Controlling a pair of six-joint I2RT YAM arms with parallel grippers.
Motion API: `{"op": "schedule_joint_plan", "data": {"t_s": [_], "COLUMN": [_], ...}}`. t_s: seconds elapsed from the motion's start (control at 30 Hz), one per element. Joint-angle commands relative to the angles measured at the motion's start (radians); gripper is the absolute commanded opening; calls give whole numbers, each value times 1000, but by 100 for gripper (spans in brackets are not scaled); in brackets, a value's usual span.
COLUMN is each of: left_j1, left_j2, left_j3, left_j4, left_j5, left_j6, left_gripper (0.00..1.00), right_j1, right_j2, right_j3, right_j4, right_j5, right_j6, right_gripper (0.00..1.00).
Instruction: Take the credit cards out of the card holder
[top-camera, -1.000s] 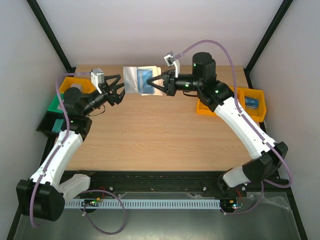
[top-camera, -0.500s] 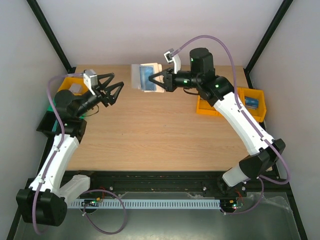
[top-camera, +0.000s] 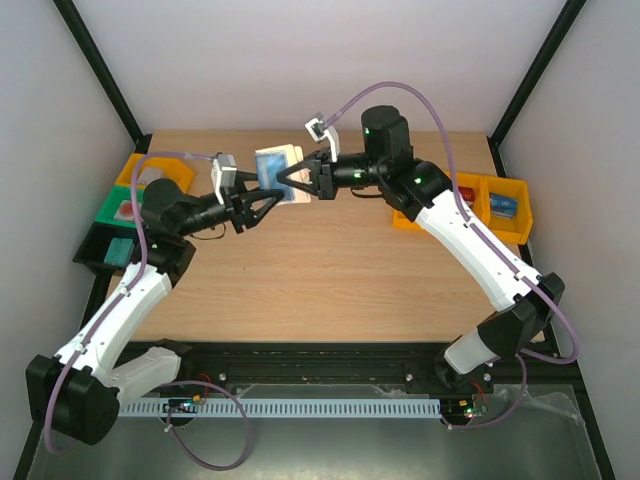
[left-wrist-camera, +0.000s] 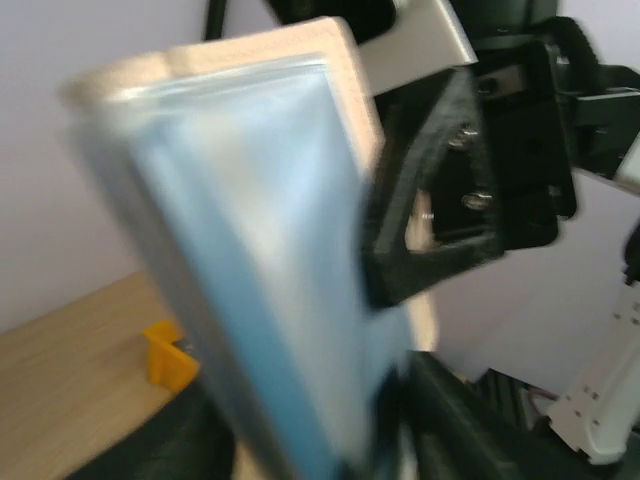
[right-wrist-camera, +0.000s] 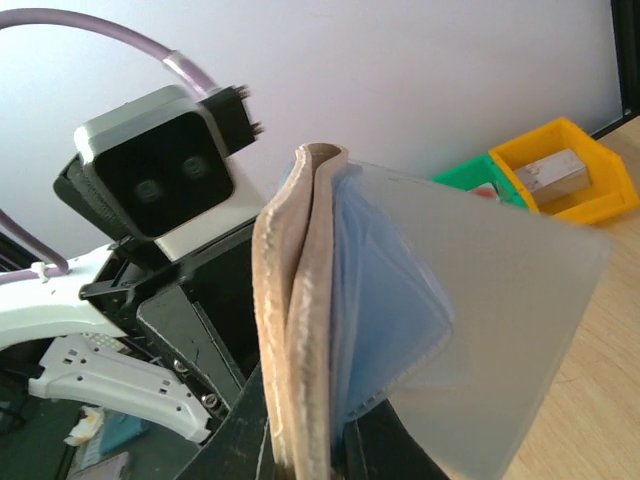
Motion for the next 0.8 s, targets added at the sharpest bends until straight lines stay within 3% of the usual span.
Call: {"op": "schedule_joint_plan", "data": {"t_s": [0.0,0.07,0.13,0.2,0.33,0.77], "left_j1": [-11,-11,-11,-9,-6,-5], "left_j2": [-1,-7,-13,-19,-25,-16], "left_j3": [-1,-5,-10,-15,-29,-25], "left_j4": [55,65,71,85,140,170], "left_j5": [49,61,82,102,133,148], "left_j6": [2,-11,-19,-36,-85,-105], "left_gripper": [23,4,2,2,2,2], "right_j1": [8,5,-14,-55,-117,-89], "right_j2": [-12,-23,-43,-66,-101,-98], "right_j3": [-12,-14,-32,-67,-134,-175], "right_j4": [92,102,115,145,158,62], "right_j5": [-62,-60,-56,-65,-72,-61], "right_j6": [25,12,3,25,41,-36], "right_gripper": [3,15,30,38,38,45]}}
